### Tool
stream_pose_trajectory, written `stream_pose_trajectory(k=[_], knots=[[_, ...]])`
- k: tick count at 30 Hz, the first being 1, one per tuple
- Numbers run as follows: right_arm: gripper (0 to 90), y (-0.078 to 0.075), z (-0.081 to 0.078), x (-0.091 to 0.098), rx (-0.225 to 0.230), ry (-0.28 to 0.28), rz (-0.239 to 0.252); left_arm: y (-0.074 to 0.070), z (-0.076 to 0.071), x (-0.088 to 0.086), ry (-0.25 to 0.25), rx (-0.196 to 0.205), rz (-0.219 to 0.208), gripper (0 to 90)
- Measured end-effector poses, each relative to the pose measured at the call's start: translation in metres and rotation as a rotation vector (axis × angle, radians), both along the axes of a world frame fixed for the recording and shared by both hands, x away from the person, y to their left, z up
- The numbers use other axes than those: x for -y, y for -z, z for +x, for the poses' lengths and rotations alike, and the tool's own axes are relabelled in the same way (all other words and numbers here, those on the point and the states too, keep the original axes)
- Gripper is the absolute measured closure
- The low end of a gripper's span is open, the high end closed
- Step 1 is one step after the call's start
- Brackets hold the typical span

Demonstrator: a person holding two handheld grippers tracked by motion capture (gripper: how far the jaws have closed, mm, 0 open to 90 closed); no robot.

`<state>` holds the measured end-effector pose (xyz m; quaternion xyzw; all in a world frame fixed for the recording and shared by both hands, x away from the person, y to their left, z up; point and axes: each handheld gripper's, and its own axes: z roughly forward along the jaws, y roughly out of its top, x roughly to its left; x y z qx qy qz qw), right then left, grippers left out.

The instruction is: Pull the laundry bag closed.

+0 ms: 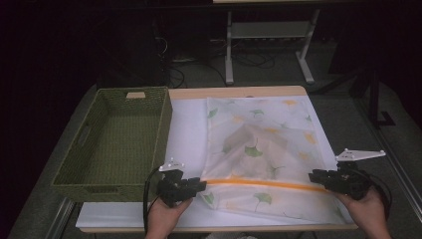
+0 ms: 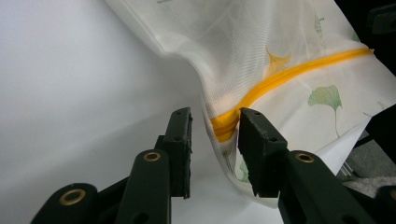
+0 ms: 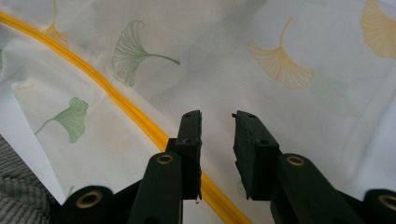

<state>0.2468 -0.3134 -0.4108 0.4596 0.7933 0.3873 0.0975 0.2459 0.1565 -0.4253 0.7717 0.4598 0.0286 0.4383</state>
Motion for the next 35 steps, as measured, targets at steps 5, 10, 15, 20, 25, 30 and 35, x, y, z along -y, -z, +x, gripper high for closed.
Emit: stream_pose_trajectory(k=[5, 10, 15, 20, 25, 30, 35], knots=[[66.1, -0.004, 0.002, -0.008, 0.011, -0.016, -0.007, -0.003, 0.002, -0.004, -0.012, 0.006, -0.007, 62.6], [62.8, -0.007, 0.005, -0.016, 0.019, -0.031, -0.006, -0.006, 0.004, -0.006, -0.028, 0.016, -0.010, 61.0], [61.2, -0.010, 0.006, -0.027, 0.028, -0.060, -0.008, -0.009, 0.006, -0.006, -0.043, 0.027, -0.003, 56.1], [59.2, -0.013, 0.006, -0.035, 0.035, -0.083, -0.013, -0.008, 0.008, -0.004, -0.056, 0.031, 0.008, 51.9], [57.4, -0.015, 0.004, -0.042, 0.048, -0.102, -0.021, -0.008, 0.009, -0.003, -0.070, 0.033, 0.008, 50.0], [56.5, -0.015, 0.004, -0.046, 0.053, -0.119, -0.028, -0.007, 0.010, -0.001, -0.073, 0.034, 0.009, 48.4], [54.3, -0.015, 0.004, -0.050, 0.059, -0.136, -0.031, -0.006, 0.011, 0.002, -0.077, 0.033, 0.015, 46.6]])
